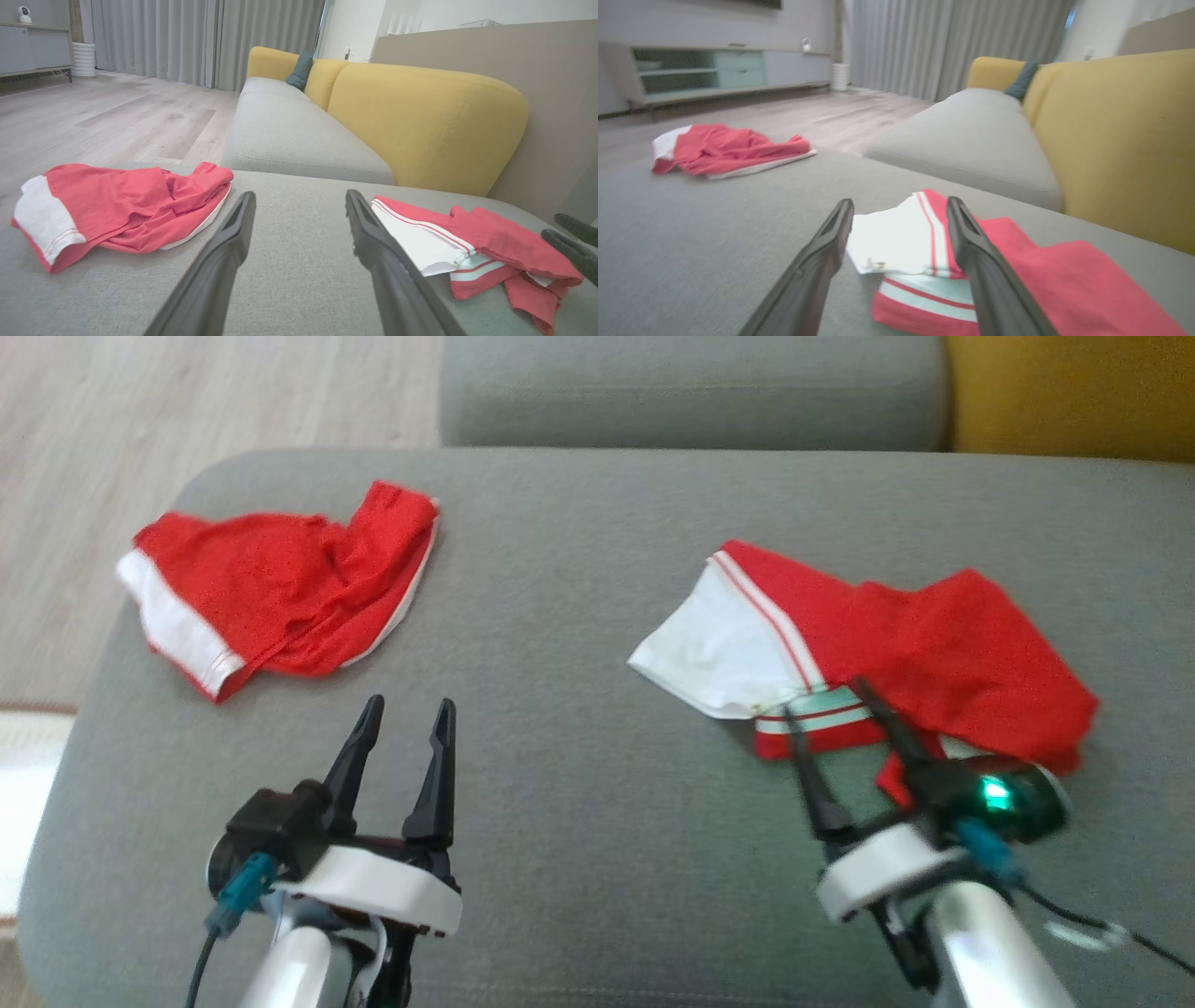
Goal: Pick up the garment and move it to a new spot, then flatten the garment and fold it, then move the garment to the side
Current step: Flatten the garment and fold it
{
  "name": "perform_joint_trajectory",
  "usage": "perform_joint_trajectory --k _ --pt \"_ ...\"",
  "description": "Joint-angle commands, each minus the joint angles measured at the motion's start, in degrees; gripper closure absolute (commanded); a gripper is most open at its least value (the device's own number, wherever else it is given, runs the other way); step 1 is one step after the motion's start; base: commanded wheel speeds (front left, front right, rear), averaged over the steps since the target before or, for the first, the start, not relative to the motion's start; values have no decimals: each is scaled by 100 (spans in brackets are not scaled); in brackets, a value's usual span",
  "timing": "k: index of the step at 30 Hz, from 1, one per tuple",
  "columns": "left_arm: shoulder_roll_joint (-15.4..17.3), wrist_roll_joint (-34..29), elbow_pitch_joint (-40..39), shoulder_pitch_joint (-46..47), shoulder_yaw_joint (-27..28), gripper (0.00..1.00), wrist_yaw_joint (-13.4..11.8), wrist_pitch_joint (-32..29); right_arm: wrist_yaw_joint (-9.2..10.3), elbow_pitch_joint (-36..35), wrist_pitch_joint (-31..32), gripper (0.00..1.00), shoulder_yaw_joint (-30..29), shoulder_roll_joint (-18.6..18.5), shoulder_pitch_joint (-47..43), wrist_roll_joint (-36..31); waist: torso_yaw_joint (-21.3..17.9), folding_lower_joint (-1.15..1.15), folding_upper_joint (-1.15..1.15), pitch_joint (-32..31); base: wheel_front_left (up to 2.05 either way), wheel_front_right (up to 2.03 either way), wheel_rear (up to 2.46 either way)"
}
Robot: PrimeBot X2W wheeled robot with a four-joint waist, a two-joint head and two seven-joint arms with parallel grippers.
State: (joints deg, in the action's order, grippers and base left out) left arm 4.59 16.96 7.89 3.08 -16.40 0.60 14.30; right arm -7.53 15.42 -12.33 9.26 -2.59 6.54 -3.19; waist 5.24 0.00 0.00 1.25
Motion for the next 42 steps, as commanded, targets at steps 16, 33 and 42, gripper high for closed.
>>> perform_joint_trajectory --k 16,33,42 --pt "-166 -119 45 523 209 0 273 70 4 1786 685 0 572 -645 1456 -1146 923 0 0 695 0 0 0" --pt "-170 53 159 568 152 0 138 70 4 1891 249 100 1047 -277 1965 -427 803 0 0 594 0 0 0" --pt "-170 66 120 463 144 0 113 70 4 791 457 100 1762 -258 2331 567 673 0 0 348 0 0 0"
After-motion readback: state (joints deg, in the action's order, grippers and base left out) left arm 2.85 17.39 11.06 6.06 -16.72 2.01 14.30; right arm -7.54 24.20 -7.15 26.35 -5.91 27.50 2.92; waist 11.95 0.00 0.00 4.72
